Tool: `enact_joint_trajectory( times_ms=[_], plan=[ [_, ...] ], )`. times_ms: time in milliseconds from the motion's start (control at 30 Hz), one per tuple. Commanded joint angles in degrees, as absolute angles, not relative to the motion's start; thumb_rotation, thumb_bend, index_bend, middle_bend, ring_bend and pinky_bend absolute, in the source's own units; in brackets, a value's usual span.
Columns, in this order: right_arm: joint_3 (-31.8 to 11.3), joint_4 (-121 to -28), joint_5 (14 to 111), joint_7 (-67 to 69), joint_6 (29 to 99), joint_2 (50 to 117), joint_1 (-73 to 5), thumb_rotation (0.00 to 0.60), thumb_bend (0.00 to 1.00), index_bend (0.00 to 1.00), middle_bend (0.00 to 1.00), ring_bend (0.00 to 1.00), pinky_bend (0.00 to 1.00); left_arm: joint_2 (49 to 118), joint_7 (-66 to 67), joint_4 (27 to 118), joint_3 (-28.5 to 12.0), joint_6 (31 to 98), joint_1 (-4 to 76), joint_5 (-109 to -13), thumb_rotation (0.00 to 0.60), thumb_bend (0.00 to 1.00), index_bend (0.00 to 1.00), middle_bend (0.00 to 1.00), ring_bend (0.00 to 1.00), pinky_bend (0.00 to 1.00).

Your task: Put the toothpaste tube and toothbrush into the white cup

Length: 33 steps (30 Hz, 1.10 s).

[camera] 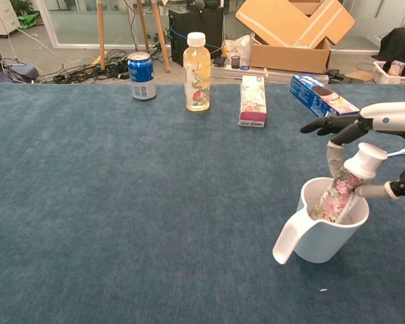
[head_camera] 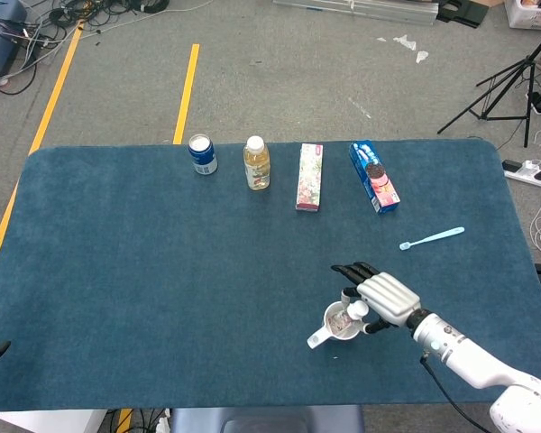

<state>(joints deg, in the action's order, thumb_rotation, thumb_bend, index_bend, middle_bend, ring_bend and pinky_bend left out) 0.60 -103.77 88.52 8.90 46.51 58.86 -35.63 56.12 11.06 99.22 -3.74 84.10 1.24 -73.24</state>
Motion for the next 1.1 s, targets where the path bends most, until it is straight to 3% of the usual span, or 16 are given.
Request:
enact_joint_trajectory(
  times_ms=[33, 467, 867, 1100],
  plan=[
    [0.7, -103.9, 88.6, 9.1, 46.5, 58.7, -35.7, 0.6, 0.26, 0.51, 0.0, 0.0, 0.0, 56.1, 11.0, 99.2, -3.8, 84.1, 1.3, -73.2, 0.6, 0.0, 0.39, 0.14, 0.16, 0.17],
    [1.3, -103.8, 89.5, 10.3, 46.8, 58.2, -36.0, 0.6, 0.26, 0.38, 0.0, 0.0, 0.0, 56.2, 11.2, 99.2, -3.7, 84.0, 1.3, -73.1, 0.6, 0.0, 0.39, 0.14, 0.16, 0.17],
    [1.7, -103.9, 90.4, 11.5, 47.5, 58.0, -36.2, 0.6, 0.26, 0.36, 0.0, 0.0, 0.0, 56.2, 11.3, 99.2, -3.7, 83.9, 1.3, -73.1, 0.6, 0.0, 0.39, 0.14, 0.16, 0.17],
    [1.7, -106.3, 93.8, 13.7, 52.0, 54.9, -35.1, 0.6, 0.26, 0.34, 0.0, 0.0, 0.0, 56.2, 11.4, 99.2, -3.7, 83.9, 1.4, -73.1, 0.6, 0.0, 0.39, 0.14, 0.16, 0.17]
  ],
)
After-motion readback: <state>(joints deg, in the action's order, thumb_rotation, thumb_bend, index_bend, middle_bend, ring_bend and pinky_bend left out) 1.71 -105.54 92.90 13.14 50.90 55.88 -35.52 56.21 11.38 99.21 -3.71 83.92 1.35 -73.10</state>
